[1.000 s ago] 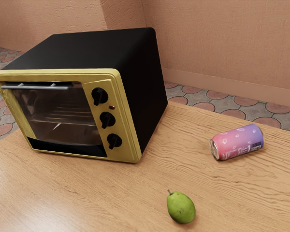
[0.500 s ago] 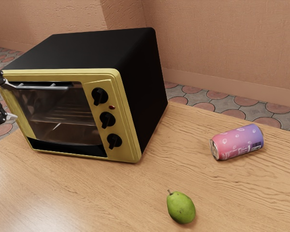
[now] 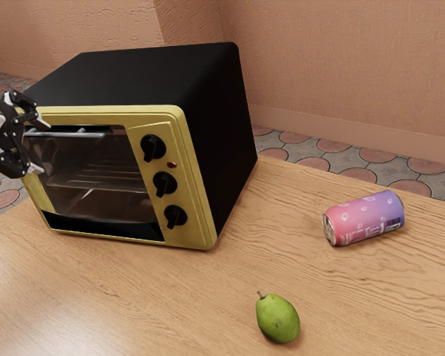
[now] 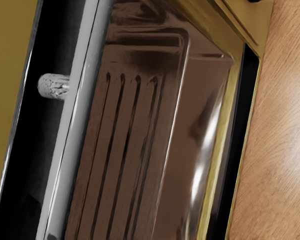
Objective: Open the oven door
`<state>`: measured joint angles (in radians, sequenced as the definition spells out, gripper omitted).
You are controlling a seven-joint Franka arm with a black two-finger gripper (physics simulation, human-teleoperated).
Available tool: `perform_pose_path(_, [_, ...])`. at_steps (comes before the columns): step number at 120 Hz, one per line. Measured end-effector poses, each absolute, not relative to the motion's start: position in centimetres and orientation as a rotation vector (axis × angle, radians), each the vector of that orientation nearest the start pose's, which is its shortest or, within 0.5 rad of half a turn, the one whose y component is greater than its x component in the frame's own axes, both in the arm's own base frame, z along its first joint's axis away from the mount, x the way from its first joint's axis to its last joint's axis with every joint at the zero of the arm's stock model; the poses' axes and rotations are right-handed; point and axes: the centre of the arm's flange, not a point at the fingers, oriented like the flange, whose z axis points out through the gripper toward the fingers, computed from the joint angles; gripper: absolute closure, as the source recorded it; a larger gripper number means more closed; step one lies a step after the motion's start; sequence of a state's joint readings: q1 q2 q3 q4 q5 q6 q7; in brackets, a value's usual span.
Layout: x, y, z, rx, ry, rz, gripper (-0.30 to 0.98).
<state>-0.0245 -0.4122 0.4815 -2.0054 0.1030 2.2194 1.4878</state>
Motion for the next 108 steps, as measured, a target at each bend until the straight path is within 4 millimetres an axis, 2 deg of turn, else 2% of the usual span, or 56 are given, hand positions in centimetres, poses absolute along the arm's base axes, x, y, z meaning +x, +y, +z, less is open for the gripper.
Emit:
perform_pose_path(16, [41.5,25.9,66.6,-2.285,1.368,-0.544,0.0])
perform_pose_path(27, [41.5,26.0,67.2,-2.263,1.382,-0.545,0.0])
perform_pose_path(52, [42.6,26.1,66.9,-2.244,1.424,-0.506,0.0])
perform_pose_path(96, [42.7,26.0,65.8,-2.24,1.489,-0.475,0.0])
perform_pose_path(108, [42.6,25.9,65.0,-2.247,1.509,-0.467,-0.02])
